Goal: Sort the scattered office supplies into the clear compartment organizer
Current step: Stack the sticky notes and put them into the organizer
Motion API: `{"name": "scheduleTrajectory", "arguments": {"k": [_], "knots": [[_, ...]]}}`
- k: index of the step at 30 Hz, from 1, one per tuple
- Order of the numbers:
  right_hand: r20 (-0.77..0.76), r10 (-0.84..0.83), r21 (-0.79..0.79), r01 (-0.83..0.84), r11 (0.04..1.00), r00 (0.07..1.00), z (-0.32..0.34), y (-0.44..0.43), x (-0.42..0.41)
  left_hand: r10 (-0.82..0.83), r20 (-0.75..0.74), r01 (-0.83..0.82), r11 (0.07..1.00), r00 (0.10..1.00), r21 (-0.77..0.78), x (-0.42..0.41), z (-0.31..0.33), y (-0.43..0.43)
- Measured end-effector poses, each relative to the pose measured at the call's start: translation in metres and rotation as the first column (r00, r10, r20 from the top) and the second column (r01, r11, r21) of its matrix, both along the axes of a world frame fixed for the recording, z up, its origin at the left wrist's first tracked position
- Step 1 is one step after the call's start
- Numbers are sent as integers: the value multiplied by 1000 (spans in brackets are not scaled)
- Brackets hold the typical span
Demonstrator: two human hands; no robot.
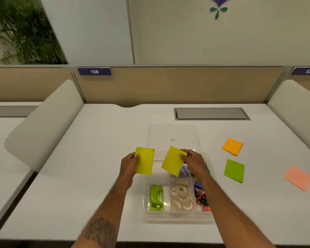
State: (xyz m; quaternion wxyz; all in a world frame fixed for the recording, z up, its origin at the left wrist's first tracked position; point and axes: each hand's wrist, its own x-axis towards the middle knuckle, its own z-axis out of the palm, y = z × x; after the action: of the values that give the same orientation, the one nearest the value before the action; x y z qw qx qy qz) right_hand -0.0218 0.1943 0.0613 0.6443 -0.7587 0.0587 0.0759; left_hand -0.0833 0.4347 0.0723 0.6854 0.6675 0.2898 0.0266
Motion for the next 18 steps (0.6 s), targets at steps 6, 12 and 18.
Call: {"name": "scheduleTrajectory", "arguments": {"k": [6, 12, 18], "knots": [[-14, 72, -23, -72, 997, 997, -3, 48, 1, 29, -24, -29, 999, 999, -19, -5, -8, 40], [19, 218, -314, -201, 928, 976, -13, 63, 9, 44, -40, -45, 999, 998, -28, -4, -18, 56], [-32, 320, -460, -298, 836, 947, -27, 70, 10, 45, -61, -47, 998, 997, -29, 2, -25, 60]]}}
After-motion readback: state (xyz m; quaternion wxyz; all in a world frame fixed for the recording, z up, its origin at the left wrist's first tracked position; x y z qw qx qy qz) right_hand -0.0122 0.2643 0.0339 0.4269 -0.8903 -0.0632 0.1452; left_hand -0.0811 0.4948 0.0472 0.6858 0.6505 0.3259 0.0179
